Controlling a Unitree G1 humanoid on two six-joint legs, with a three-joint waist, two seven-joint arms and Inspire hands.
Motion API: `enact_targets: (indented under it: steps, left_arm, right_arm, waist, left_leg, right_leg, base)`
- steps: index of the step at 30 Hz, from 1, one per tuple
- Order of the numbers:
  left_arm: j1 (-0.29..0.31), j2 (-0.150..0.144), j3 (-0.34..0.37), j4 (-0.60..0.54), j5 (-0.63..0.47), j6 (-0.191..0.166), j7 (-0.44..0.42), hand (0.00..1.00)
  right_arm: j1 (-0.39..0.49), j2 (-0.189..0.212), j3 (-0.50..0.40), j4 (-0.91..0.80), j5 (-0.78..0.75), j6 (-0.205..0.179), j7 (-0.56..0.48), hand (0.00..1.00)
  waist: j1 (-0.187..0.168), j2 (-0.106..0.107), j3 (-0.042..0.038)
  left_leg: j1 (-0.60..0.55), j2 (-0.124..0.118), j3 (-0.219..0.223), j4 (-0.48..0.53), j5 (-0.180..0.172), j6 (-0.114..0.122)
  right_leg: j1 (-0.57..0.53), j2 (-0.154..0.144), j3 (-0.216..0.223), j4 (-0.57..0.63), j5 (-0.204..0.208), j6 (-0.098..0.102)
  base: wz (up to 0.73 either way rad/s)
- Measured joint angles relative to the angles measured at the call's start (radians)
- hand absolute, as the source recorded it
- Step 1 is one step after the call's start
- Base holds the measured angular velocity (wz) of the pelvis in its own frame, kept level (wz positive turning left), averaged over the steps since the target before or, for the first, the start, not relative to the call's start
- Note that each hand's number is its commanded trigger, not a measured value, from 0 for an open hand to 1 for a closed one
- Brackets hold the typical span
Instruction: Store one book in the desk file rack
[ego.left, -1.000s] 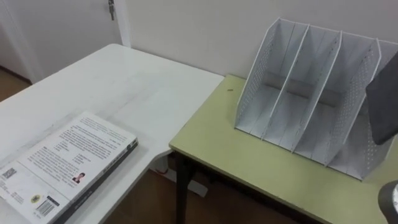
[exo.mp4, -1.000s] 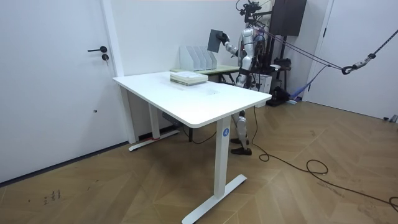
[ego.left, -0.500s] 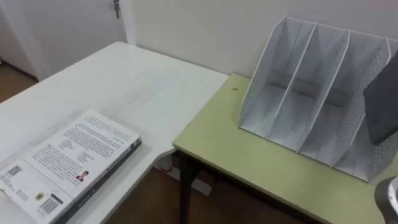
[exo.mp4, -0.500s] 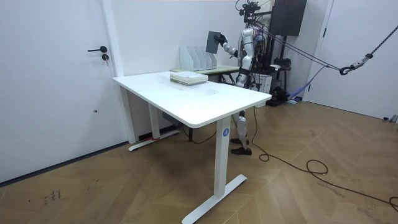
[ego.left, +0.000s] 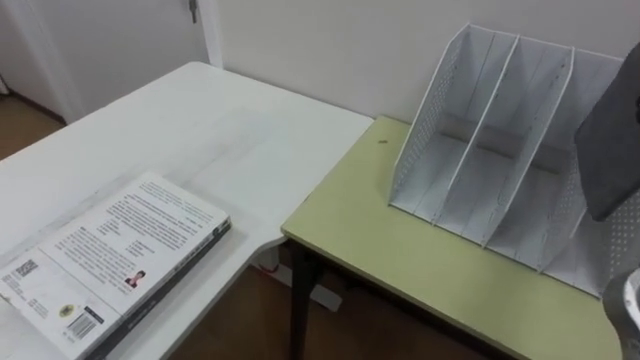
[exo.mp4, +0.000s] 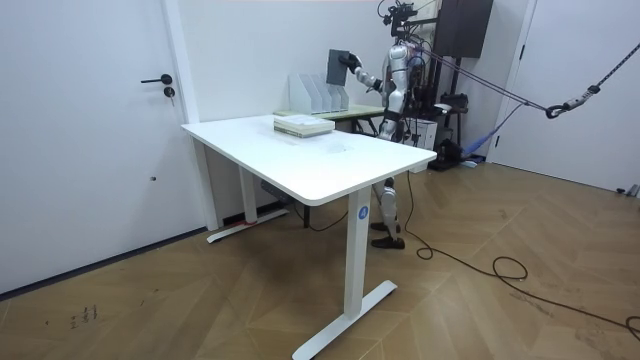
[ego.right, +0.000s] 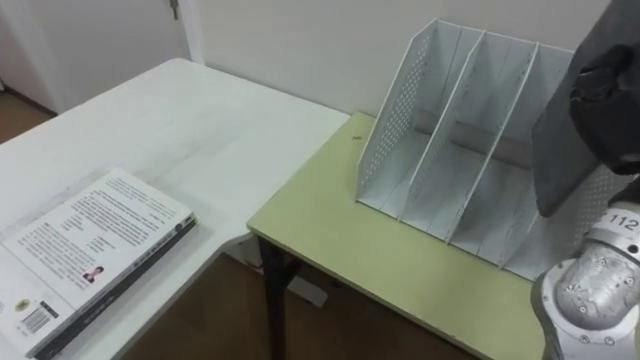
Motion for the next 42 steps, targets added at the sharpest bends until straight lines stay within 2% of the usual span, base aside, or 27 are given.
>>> enact_targets:
  steps: [3, 9, 14, 19, 22, 25, 29, 35, 37, 42]
  left_arm:
    - [-0.004, 0.001, -0.001, 0.0, 0.0, 0.007, 0.0, 0.0]
    - [-0.008, 0.004, 0.01, -0.002, 0.001, 0.026, 0.0, 0.0]
    - [-0.009, 0.004, 0.013, -0.003, 0.008, 0.028, -0.001, 0.0]
    - [-0.009, 0.003, 0.039, -0.005, 0.03, 0.042, -0.012, 0.0]
    - [-0.009, 0.005, 0.041, -0.009, 0.04, 0.051, -0.013, 0.0]
    - [-0.009, 0.006, 0.041, -0.012, 0.046, 0.056, -0.013, 0.0]
    - [-0.008, 0.013, 0.035, -0.027, 0.045, 0.072, -0.013, 0.0]
    - [-0.008, 0.036, 0.026, -0.042, 0.041, 0.09, -0.027, 0.0]
    - [-0.007, 0.037, 0.034, -0.047, 0.046, 0.099, -0.03, 0.0]
    - [0.009, 0.048, 0.041, -0.086, 0.046, 0.128, -0.031, 0.0]
  right_arm:
    - [-0.047, -0.001, 0.0, 0.041, 0.0, 0.014, -0.009, 1.0]
    - [-0.071, -0.005, 0.0, 0.101, 0.0, 0.022, -0.014, 1.0]
    - [-0.117, -0.011, -0.001, 0.209, 0.0, 0.044, -0.014, 1.0]
    - [-0.131, -0.033, -0.002, 0.265, 0.001, 0.057, -0.014, 1.0]
    - [-0.186, -0.053, -0.002, 0.359, 0.016, 0.066, -0.014, 1.0]
    - [-0.23, -0.074, -0.002, 0.436, 0.039, 0.082, -0.012, 1.0]
    - [-0.262, -0.08, -0.003, 0.459, 0.044, 0.098, 0.002, 1.0]
    - [-0.331, -0.171, 0.01, 0.584, 0.093, 0.124, 0.056, 1.0]
    - [-0.355, -0.202, 0.01, 0.624, 0.097, 0.14, 0.082, 1.0]
    - [-0.4, -0.25, 0.011, 0.697, 0.15, 0.177, 0.127, 1.0]
  waist:
    - [0.002, 0.002, -0.0028]
    - [0.006, -0.004, -0.01]
    - [0.008, -0.004, -0.0105]
    - [0.011, -0.005, -0.0118]
    - [0.011, -0.007, -0.0178]
    - [0.01, -0.008, -0.0186]
    - [0.005, -0.008, -0.0187]
    - [0.007, -0.02, -0.0119]
    - [0.007, -0.023, -0.0132]
    - [0.007, -0.032, -0.018]
  left_leg:
    - [-0.001, 0.0, -0.004, 0.0, 0.0, 0.0]
    - [0.0, 0.0, -0.019, 0.0, 0.0, 0.0]
    - [0.0, -0.001, -0.023, 0.001, 0.0, 0.0]
    - [-0.002, -0.002, -0.028, 0.005, 0.0, 0.0]
    - [-0.001, -0.005, -0.063, 0.005, 0.0, 0.0]
    - [-0.001, -0.005, -0.077, 0.005, 0.0, 0.0]
    - [-0.001, -0.005, -0.09, 0.005, 0.001, -0.002]
    - [-0.003, -0.008, -0.105, 0.006, 0.002, -0.003]
    - [-0.003, -0.01, -0.104, 0.006, 0.003, -0.001]
    - [-0.012, -0.011, -0.107, 0.006, 0.004, 0.001]
  right_leg:
    - [0.0, 0.0, -0.001, -0.001, 0.0, 0.0]
    - [0.01, -0.001, -0.015, -0.002, 0.001, -0.001]
    - [0.009, -0.003, -0.026, 0.0, 0.001, -0.001]
    - [0.009, -0.003, -0.027, 0.0, 0.001, -0.001]
    - [0.011, -0.002, -0.026, 0.0, 0.001, -0.002]
    - [0.011, -0.002, -0.033, 0.001, 0.002, -0.004]
    - [0.015, -0.002, -0.05, 0.001, 0.003, -0.005]
    - [0.017, -0.007, -0.063, -0.001, 0.003, -0.006]
    - [0.017, -0.013, -0.063, 0.0, 0.003, -0.005]
    - [0.012, -0.015, -0.066, 0.001, 0.002, -0.004]
  base:
    - [0.0]
    - [0.06]
    - [0.0]
    - [0.0]
    - [0.0]
    - [0.02]
    - [0.04]
    - [0.05]
    - [0.0]
    - [0.0]
